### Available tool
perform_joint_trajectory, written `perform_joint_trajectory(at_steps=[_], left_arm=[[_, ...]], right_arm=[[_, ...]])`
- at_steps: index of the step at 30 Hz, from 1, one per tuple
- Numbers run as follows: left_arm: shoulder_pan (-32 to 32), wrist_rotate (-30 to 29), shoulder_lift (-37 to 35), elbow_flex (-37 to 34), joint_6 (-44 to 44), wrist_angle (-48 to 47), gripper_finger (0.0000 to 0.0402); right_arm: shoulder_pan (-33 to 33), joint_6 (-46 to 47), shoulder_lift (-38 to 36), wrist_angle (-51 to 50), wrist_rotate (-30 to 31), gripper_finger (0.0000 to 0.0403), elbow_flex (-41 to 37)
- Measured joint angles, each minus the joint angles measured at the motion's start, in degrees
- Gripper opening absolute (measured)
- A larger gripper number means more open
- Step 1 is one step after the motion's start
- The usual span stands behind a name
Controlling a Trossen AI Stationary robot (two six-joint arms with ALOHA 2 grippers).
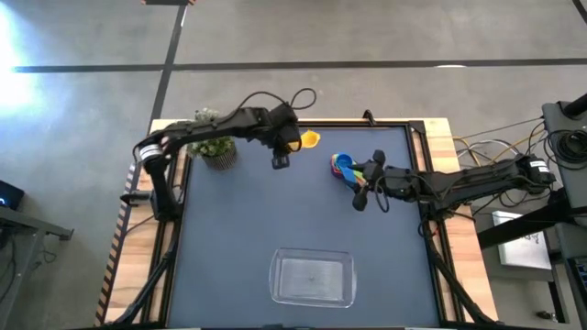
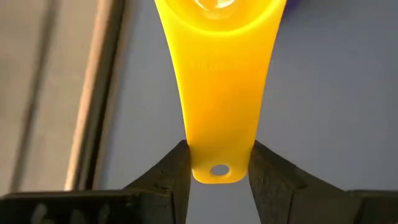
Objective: Nest measuring cups in basket
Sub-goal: Stack the yellow measuring cup on the blue measuring cup
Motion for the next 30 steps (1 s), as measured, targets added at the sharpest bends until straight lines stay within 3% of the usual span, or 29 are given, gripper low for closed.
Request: perform_joint_trajectory(at_steps=[8,13,22,30], left_arm=[[-8.53,-11.25,-5.83,-6.81,-10.73,21.23,0.0111],[-11.67,-14.22,-5.94,-9.18,-14.92,32.99,0.0111],[-15.02,-20.55,-3.20,-9.31,-16.90,41.52,0.0111],[-16.44,-21.11,-1.83,-9.42,-17.31,44.22,0.0111]], right_arm=[[-0.02,2.89,0.15,26.63,0.22,0.0210,-10.73],[-0.13,3.33,1.12,40.49,0.61,0.0210,-14.99],[-0.42,2.99,6.61,43.21,2.02,0.0210,-10.73],[-3.48,0.88,16.40,46.96,3.44,0.0210,-3.66]])
